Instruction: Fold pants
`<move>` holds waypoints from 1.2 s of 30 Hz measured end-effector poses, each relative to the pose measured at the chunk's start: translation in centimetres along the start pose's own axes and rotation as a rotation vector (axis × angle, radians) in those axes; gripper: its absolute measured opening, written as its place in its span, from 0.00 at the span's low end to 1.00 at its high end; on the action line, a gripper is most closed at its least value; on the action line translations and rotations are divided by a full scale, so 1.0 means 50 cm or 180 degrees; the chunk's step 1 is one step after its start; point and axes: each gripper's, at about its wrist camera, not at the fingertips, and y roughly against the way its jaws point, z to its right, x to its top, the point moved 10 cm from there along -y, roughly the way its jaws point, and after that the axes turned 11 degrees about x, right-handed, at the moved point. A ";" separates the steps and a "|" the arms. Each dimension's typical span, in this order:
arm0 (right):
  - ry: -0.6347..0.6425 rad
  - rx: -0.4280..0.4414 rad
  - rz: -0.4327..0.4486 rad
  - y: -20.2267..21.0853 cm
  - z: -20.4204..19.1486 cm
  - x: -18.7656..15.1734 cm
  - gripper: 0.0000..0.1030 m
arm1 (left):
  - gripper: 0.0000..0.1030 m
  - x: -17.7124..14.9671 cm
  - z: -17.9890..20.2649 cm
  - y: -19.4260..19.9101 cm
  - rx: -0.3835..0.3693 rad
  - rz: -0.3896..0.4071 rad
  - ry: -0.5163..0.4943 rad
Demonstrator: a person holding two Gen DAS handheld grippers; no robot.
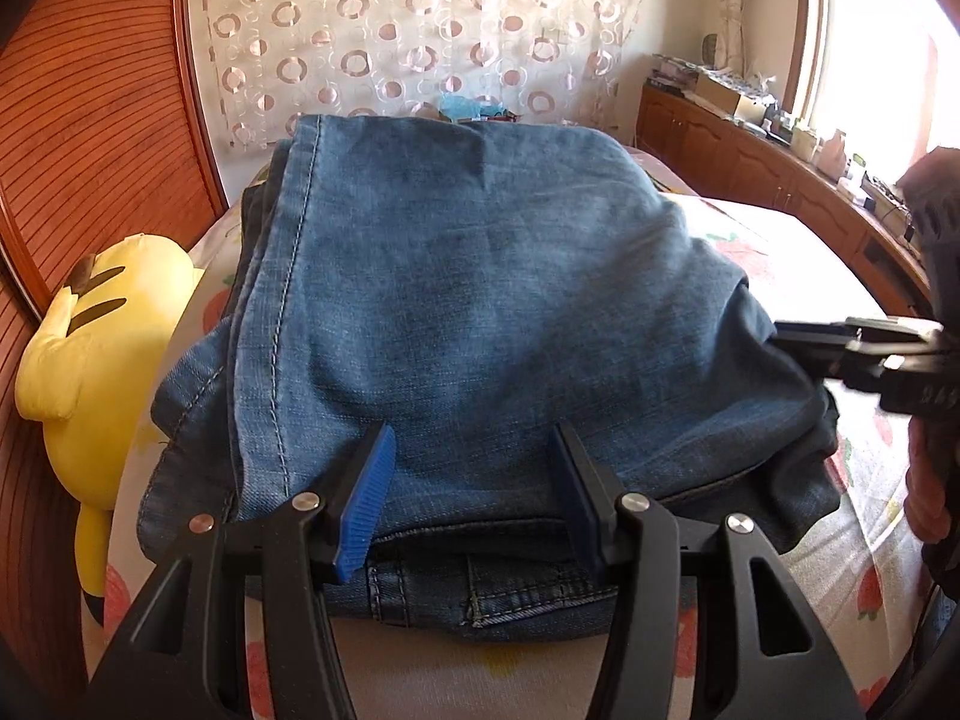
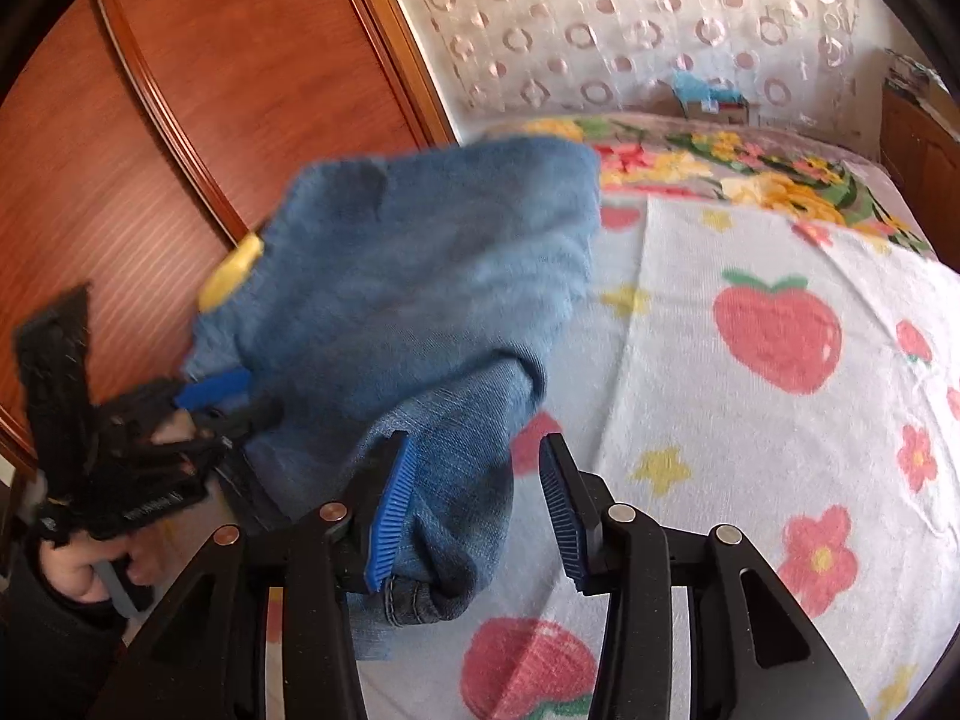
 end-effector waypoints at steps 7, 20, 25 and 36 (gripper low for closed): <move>-0.0156 -0.0009 -0.0093 -0.019 0.009 0.001 0.42 | 0.52 0.003 -0.007 -0.006 -0.0088 -0.0031 0.0070; 0.0387 -0.0094 0.0177 0.027 -0.100 0.103 0.05 | 0.52 0.050 -0.093 0.075 -0.0096 0.0176 0.0217; 0.0560 0.0020 0.0303 0.031 -0.181 0.175 0.04 | 0.52 0.063 -0.177 0.136 0.0016 0.0308 0.0313; 0.0928 0.0546 0.0091 -0.145 -0.376 0.211 0.04 | 0.52 0.021 -0.367 0.201 0.0385 0.0357 0.0563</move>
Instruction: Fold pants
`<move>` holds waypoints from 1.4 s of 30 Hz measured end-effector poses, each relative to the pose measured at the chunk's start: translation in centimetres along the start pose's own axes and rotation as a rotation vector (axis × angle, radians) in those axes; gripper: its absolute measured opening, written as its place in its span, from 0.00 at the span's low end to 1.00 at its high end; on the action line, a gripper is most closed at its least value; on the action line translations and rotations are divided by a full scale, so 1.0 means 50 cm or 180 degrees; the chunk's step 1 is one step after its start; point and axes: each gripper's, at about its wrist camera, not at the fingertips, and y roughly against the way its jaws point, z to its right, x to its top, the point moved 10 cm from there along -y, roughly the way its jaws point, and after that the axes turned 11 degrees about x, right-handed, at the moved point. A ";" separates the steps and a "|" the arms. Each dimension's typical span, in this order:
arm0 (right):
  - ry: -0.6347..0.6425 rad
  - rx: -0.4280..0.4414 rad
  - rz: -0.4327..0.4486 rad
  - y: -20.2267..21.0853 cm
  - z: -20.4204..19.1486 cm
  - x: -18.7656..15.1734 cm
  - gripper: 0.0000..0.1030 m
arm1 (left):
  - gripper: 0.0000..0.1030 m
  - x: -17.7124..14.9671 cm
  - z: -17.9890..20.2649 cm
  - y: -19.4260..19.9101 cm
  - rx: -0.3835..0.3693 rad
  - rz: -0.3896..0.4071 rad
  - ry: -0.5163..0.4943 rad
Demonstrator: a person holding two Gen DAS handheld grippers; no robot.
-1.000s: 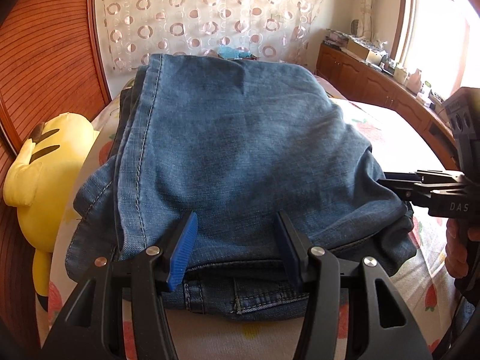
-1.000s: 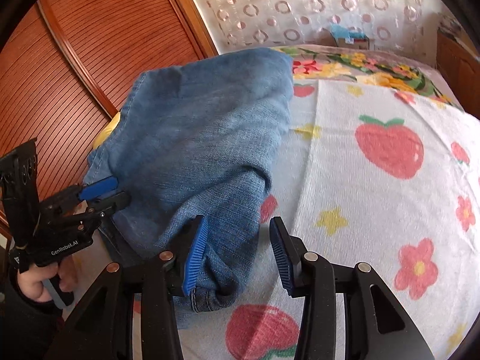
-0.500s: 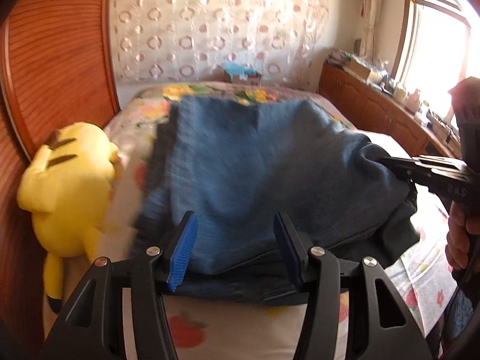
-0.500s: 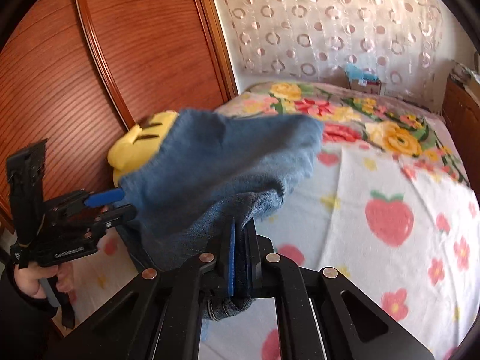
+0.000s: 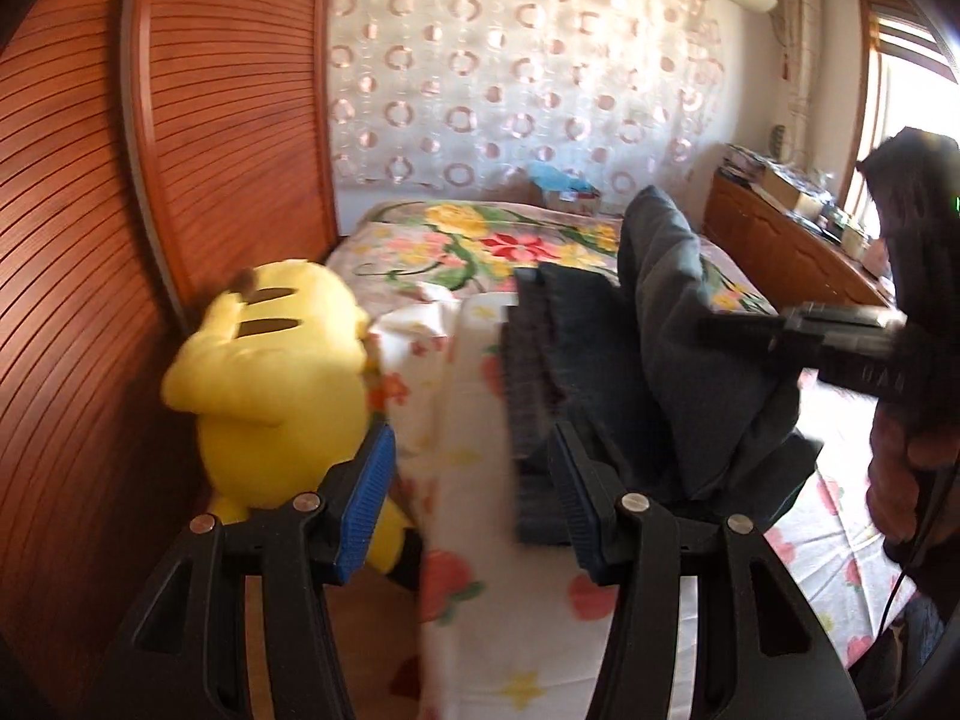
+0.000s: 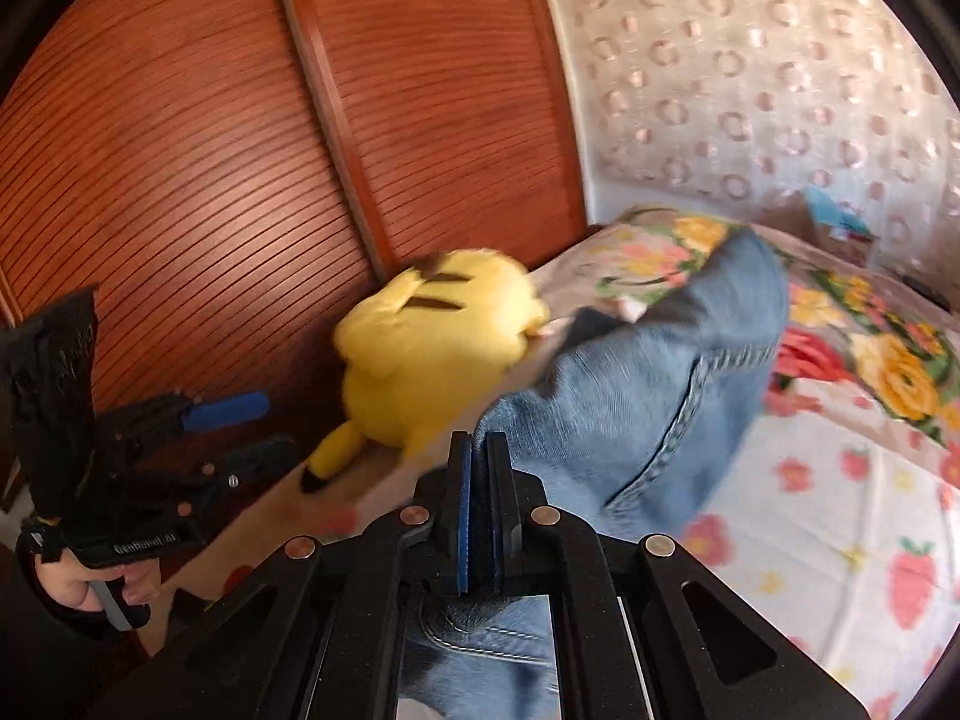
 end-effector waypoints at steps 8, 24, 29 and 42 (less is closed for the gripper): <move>-0.0118 0.0158 -0.0397 -0.144 0.017 -0.068 0.05 | 0.52 -0.029 -0.063 -0.014 0.0091 -0.0075 0.0207; 0.0143 -0.0275 0.0054 -0.002 0.095 0.018 0.36 | 0.52 0.022 0.052 -0.041 -0.0200 -0.0037 0.0142; 0.0125 -0.0477 -0.0061 -0.041 0.154 0.024 0.36 | 0.52 0.032 0.122 -0.071 -0.0392 -0.0106 0.0049; -0.0004 -0.0407 -0.0238 -0.178 0.286 0.076 0.54 | 0.52 -0.049 0.124 -0.198 -0.0203 -0.0532 -0.0076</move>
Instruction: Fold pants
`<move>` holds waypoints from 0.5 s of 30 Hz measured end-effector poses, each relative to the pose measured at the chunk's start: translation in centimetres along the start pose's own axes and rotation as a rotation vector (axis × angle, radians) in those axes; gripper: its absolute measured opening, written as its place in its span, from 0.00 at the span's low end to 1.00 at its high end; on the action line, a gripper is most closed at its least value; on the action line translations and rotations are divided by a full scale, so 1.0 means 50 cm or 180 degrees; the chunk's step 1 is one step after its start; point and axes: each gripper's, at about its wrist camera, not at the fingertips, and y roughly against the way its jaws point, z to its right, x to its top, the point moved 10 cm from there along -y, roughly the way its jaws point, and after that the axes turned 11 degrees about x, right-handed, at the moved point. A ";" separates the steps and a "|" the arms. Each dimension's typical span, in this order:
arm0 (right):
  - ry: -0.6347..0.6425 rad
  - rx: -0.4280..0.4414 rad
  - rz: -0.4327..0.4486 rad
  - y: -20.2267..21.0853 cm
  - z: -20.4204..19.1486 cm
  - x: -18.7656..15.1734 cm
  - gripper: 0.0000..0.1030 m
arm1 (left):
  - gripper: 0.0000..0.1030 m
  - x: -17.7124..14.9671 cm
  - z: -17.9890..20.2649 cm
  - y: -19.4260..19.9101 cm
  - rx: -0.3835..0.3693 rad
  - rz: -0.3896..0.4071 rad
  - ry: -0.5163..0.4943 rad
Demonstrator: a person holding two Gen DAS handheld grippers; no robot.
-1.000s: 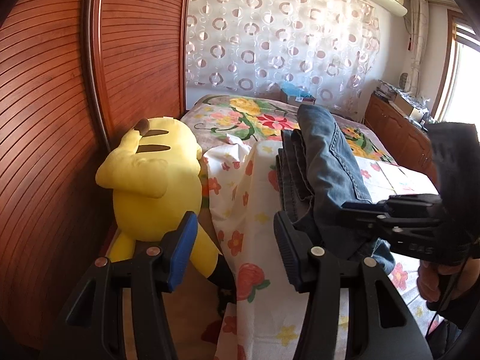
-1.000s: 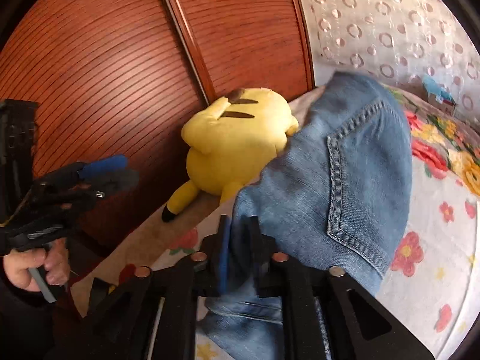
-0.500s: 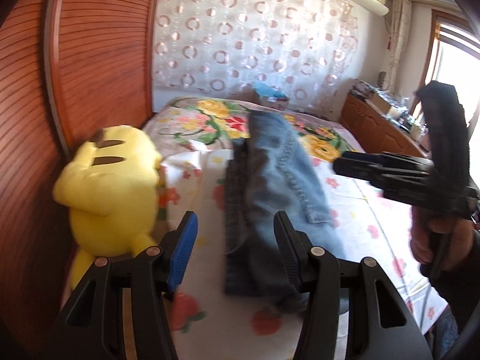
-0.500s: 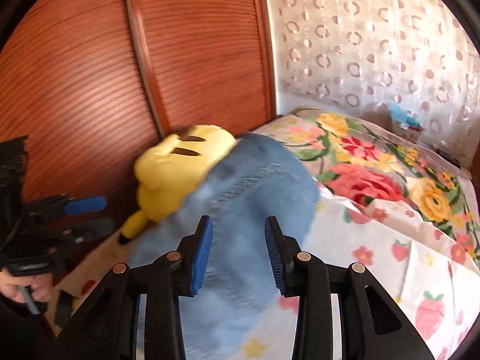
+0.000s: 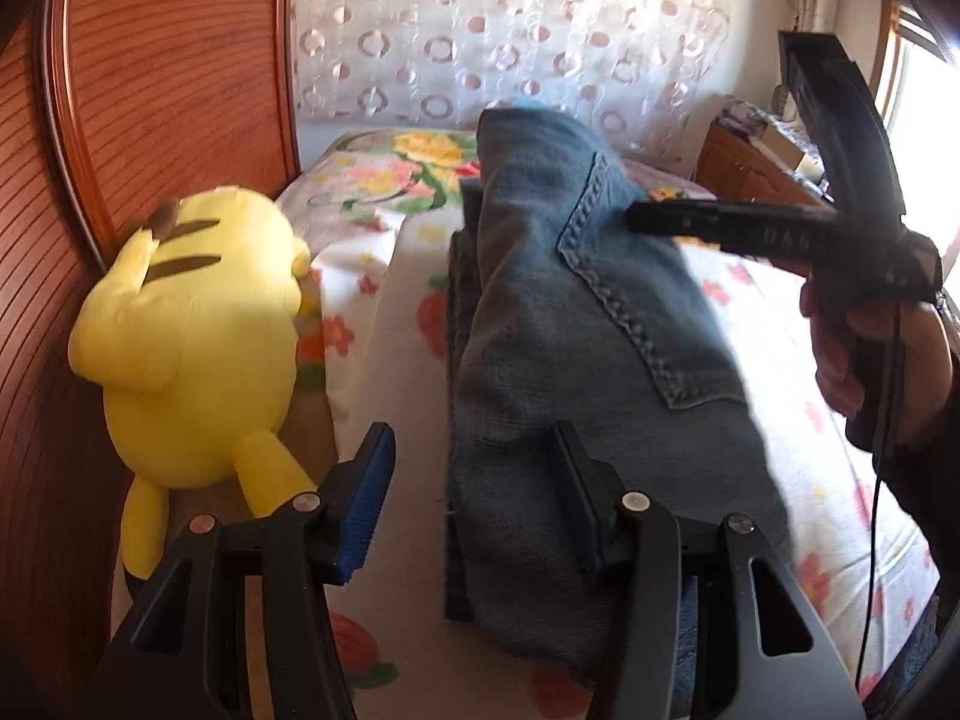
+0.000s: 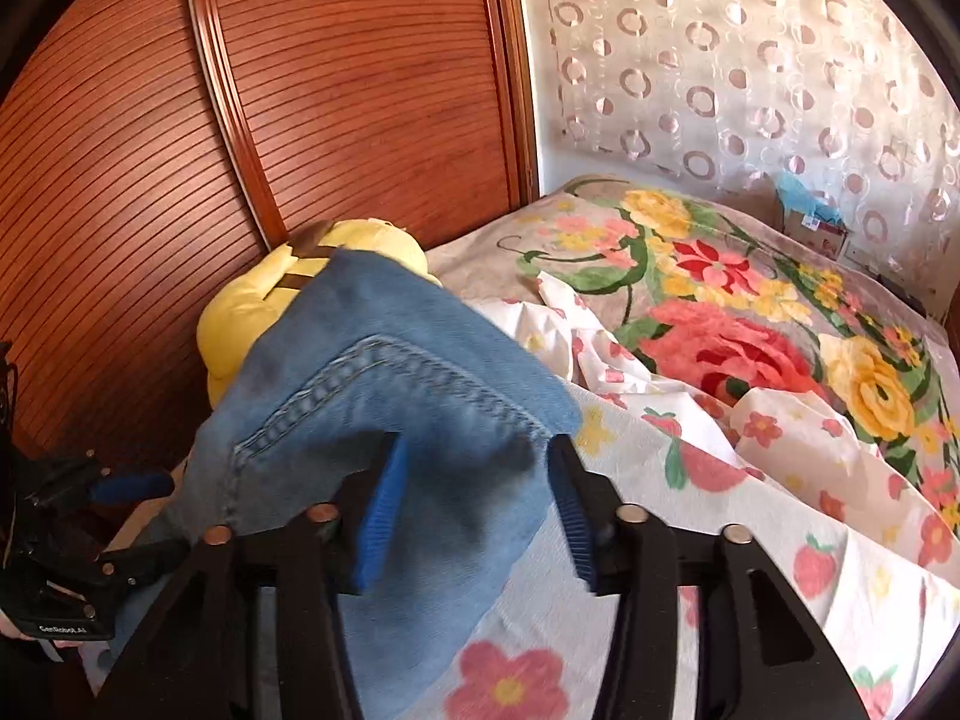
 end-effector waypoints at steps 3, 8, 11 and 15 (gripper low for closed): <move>-0.0057 0.0059 -0.0049 -0.036 0.022 -0.005 0.65 | 0.52 -0.009 -0.006 -0.013 -0.0032 -0.0037 0.0049; -0.0284 0.0287 -0.0092 -0.078 0.061 -0.017 0.72 | 0.52 -0.013 -0.007 -0.017 -0.0048 -0.0039 0.0075; -0.0406 0.0435 -0.0139 -0.102 0.076 -0.020 0.72 | 0.52 -0.014 -0.009 -0.023 -0.0046 -0.0050 0.0099; -0.0556 0.0607 -0.0121 -0.111 0.089 -0.018 0.64 | 0.52 -0.014 -0.011 -0.025 -0.0045 -0.0050 0.0120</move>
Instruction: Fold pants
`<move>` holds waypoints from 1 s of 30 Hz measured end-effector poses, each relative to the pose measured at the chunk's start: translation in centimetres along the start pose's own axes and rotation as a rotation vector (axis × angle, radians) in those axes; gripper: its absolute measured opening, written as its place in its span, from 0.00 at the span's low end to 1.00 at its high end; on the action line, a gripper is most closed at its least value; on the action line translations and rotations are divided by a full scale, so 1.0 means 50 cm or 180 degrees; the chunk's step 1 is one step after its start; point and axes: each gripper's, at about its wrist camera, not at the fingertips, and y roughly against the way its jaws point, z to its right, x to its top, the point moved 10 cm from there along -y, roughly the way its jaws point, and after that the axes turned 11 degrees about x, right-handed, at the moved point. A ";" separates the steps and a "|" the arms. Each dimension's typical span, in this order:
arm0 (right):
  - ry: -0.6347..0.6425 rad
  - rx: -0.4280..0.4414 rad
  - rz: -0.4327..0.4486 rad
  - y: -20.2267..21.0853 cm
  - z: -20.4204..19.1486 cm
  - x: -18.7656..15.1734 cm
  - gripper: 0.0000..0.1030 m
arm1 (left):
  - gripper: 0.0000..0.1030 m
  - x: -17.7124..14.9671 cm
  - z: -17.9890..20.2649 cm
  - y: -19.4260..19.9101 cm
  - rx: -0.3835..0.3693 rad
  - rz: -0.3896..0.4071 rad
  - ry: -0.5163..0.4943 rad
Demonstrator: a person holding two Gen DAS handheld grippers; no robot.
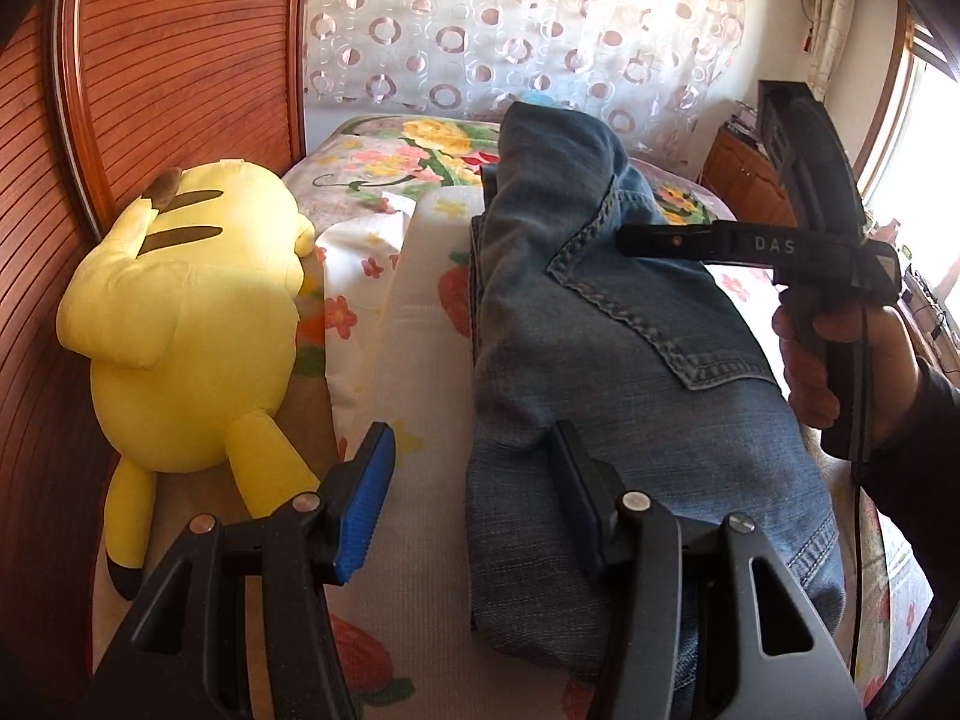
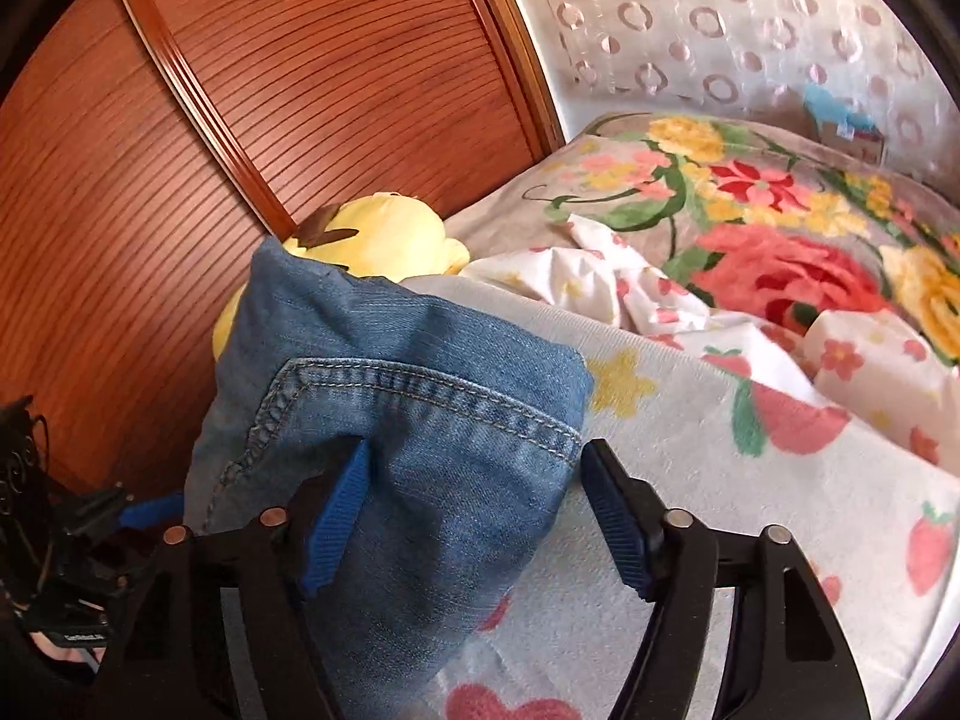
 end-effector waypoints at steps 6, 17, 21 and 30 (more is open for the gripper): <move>0.0005 0.0091 0.0022 0.019 0.003 0.002 0.28 | 0.52 0.002 -0.001 0.000 0.0052 -0.0019 -0.0009; 0.0467 -0.0049 0.0231 0.171 -0.075 -0.020 0.20 | 0.52 0.024 0.034 0.056 -0.0003 0.0084 -0.0124; 0.0449 -0.0256 0.0044 0.168 -0.028 -0.057 0.20 | 0.52 0.010 0.052 0.037 -0.0117 -0.0054 -0.0129; 0.0301 -0.0339 -0.0068 0.126 0.043 -0.113 0.23 | 0.54 -0.008 0.067 0.009 -0.0333 -0.0178 0.0059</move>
